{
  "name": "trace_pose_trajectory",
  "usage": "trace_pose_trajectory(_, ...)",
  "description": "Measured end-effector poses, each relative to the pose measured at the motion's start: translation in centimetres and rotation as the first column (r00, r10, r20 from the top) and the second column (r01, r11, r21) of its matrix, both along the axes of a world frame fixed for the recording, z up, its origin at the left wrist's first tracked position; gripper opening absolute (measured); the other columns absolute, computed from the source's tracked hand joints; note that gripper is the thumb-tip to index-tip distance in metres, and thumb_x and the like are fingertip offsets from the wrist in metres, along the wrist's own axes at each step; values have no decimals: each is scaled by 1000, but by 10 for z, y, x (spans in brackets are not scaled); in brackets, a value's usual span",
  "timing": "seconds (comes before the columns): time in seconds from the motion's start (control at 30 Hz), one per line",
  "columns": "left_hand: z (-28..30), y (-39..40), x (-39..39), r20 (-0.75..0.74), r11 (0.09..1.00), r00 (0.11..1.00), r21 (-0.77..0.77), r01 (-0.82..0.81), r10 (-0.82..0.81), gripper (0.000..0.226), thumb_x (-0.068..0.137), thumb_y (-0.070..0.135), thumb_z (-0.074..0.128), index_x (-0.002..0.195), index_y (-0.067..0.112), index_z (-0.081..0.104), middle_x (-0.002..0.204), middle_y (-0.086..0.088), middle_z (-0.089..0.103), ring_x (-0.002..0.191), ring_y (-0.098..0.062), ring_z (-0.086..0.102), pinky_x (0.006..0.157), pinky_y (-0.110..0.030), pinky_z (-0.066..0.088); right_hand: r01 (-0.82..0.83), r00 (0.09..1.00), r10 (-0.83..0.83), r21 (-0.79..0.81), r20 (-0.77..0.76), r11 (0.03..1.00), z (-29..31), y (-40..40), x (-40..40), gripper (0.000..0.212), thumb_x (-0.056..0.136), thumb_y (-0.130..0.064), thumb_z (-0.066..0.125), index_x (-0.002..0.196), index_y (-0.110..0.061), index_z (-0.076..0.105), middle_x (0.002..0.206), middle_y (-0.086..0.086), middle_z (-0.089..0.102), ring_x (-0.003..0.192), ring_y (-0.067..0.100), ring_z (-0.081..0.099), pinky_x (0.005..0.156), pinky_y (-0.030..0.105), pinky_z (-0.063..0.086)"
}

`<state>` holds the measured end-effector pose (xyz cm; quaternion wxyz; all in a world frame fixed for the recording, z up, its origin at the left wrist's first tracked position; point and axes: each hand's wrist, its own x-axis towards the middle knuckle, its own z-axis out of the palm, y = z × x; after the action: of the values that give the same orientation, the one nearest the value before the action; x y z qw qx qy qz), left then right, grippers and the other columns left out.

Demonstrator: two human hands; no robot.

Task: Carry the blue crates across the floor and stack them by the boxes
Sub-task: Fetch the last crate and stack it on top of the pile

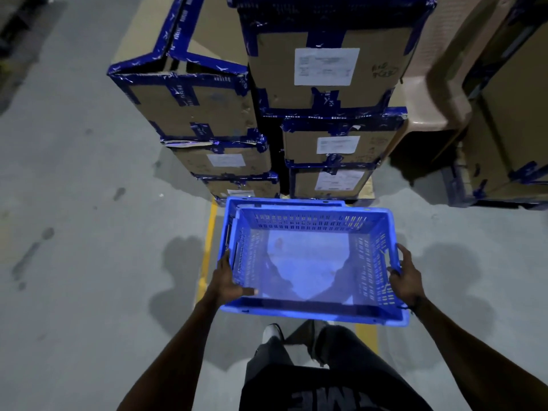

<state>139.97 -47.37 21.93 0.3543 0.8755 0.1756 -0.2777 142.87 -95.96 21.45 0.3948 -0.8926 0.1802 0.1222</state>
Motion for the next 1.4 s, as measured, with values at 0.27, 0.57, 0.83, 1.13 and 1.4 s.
trace_pose_trajectory(0.27, -5, -8, -34, -71, 994, 992, 0, 106, -106, 193, 15, 75, 91, 149, 31, -41, 165, -16, -12, 154, -44, 6, 118, -57, 31, -24, 997, 23, 5, 78, 1000, -5, 3, 8, 71, 88, 7, 51, 150, -23, 34, 114, 18, 68, 74, 36, 63, 71, 37, 47)
trace_pose_trajectory(0.57, -16, 19, -2, -70, 992, 995, 101, 72, -65, 196, 0, 87, 76, 144, 25, -42, 147, -19, 14, 138, -44, 29, 114, -53, 37, -125, 977, 116, 38, 181, 991, -24, 26, 39, 88, 84, 16, 43, 147, -44, 26, 148, -4, 42, 131, 30, 52, 104, 47, 47)
trace_pose_trajectory(0.83, -6, 31, 33, -94, 984, 995, 173, 41, -25, 191, 24, 50, 102, 152, 20, -37, 137, -21, 23, 132, -45, 32, 116, -52, 33, -133, 971, 123, 35, 205, 991, -30, 47, 67, 75, 81, -7, 36, 155, -16, 29, 148, 15, 47, 121, 41, 59, 95, 44, 50)
trace_pose_trajectory(1.13, -1, 39, 56, -58, 983, 998, 181, 32, -22, 189, 27, 45, 104, 154, 16, -33, 135, -24, 24, 127, -41, 34, 114, -51, 30, -121, 967, 112, 28, 230, 992, -34, 60, 92, 74, 82, -13, 39, 155, -9, 29, 138, 22, 52, 116, 46, 56, 93, 62, 48)
trace_pose_trajectory(1.4, -9, 59, 65, -39, 988, 999, 150, 28, -22, 198, 4, 66, 90, 157, 20, -27, 137, -18, 24, 125, -35, 31, 114, -54, 31, -178, 947, 175, -13, 268, 984, -42, 66, 84, 75, 83, -23, 32, 155, -7, 25, 136, 27, 50, 115, 51, 54, 88, 65, 48)
